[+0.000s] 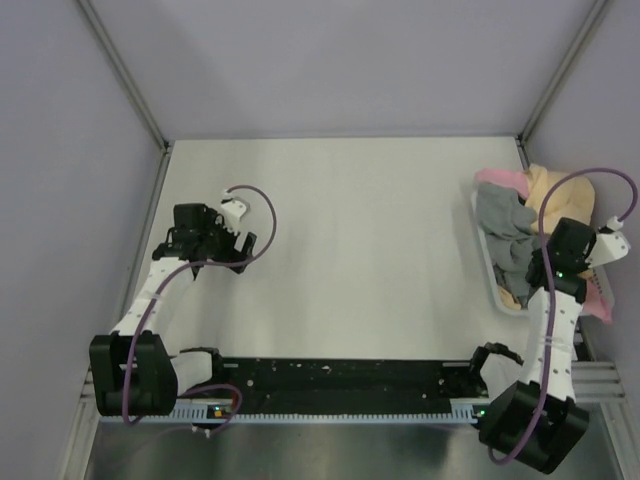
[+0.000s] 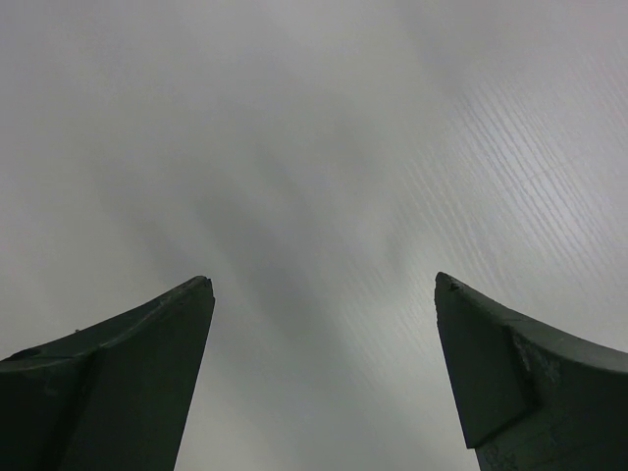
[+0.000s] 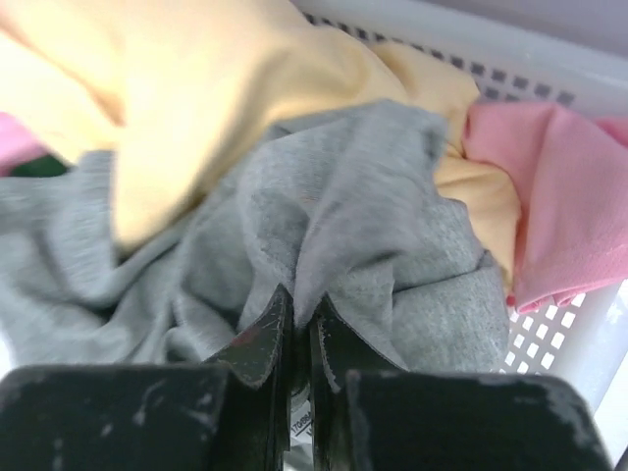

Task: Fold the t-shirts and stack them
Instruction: Grab crumpled tshirt from bin with the right arm, then move the tshirt to the center of the board

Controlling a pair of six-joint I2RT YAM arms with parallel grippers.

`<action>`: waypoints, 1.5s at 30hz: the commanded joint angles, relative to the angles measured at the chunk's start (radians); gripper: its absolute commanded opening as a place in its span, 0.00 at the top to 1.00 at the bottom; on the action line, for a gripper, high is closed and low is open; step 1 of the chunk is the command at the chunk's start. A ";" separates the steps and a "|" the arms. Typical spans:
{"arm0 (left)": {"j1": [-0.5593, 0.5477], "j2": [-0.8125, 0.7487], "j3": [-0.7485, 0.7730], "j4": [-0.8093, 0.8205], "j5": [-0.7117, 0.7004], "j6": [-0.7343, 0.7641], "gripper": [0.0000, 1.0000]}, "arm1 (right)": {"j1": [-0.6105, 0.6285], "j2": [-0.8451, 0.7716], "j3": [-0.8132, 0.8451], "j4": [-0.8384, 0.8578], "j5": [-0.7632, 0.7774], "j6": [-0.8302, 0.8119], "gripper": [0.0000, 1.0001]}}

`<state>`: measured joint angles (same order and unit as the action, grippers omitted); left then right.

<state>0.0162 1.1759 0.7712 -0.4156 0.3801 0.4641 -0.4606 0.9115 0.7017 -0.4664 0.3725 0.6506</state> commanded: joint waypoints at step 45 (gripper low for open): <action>0.024 -0.059 0.068 0.015 -0.056 -0.006 0.01 | 1.087 0.593 0.811 0.290 -0.569 -0.274 1.00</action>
<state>0.1783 1.1709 0.8276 -0.4191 0.3180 0.3992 0.6903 1.3716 1.6043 -0.1303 -0.4808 0.2825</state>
